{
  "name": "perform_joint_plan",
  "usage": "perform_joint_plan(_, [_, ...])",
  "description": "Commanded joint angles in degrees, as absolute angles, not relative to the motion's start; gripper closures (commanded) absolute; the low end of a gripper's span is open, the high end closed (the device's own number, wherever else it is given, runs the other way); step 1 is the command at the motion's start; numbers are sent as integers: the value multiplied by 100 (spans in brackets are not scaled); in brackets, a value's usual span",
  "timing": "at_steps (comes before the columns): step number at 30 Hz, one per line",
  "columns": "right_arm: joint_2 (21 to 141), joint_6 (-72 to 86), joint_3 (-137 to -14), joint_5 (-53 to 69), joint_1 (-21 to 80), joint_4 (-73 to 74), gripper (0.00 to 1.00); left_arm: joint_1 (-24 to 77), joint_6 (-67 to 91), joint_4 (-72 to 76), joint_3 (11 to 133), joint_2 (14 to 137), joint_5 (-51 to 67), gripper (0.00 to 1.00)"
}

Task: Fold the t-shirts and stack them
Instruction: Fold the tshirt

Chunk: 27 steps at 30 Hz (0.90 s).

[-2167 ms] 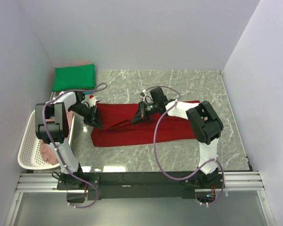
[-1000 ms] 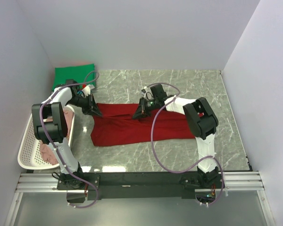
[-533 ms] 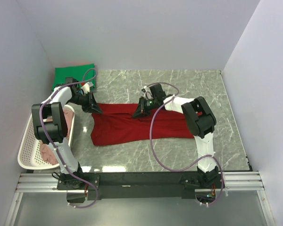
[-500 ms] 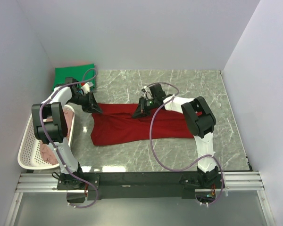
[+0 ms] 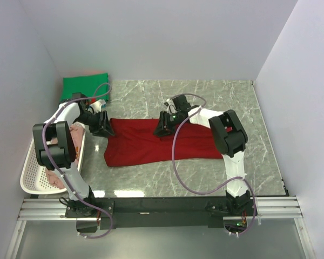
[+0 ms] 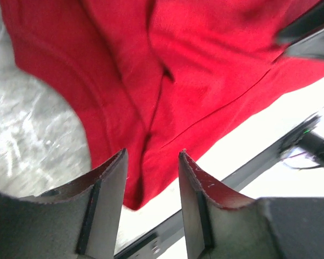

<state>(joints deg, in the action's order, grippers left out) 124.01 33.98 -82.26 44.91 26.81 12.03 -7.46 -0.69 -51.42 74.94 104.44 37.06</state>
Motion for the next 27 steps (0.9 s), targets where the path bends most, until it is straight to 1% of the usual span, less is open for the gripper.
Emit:
perform_joint_plan(1, [11752,2578,-8622,4482,2470,2204,54,-747,-798,-5545,7444,10213,3341,52])
perform_joint_plan(4, [11313,2059,-8649,4430,2154,3100,52,-747,-1193,-5800,7436,10222,3269,52])
perform_joint_plan(5, [11103,1674,-8640,4395,2040,3337,52,-730,-1274,-5827,7409,10187,3339,52])
perform_joint_plan(7, [10969,1172,-8727,4299,1601,4242,55,-633,-1536,-5897,7313,10055,3419,53])
perform_joint_plan(8, [10925,551,-8788,4237,1452,4619,56,-581,-1608,-5932,7269,10011,3454,53])
perform_joint_plan(9, [10925,197,-8920,4132,1093,5389,58,-432,-1643,-5933,7155,9941,3393,53])
perform_joint_plan(10, [10907,-189,-8947,3966,925,5710,59,-352,-1670,-5924,7093,9914,3332,53])
perform_joint_plan(11, [10864,-802,-8930,3625,723,5974,59,-265,-1696,-5915,7014,9879,3253,50])
perform_joint_plan(12, [10820,-1052,-8817,3351,355,6298,60,-107,-1688,-5889,6866,9801,3095,49])
perform_joint_plan(14, [10662,-1552,-8614,2781,19,6442,59,-35,-1609,-5722,6716,9703,2875,48])
perform_joint_plan(15, [10644,-1808,-8509,2577,-417,6564,59,226,-1574,-5661,6593,9642,2657,47])
perform_joint_plan(19, [10688,-2179,-8376,1917,-1044,6662,58,439,-1486,-5467,6390,9694,2233,46])
perform_joint_plan(21, [10749,-2267,-8297,1567,-1168,6566,58,483,-1450,-5379,6311,9764,2136,46])
perform_joint_plan(27, [10881,-2303,-8043,1441,-1231,6197,59,589,-1266,-5186,6240,9931,2039,49])
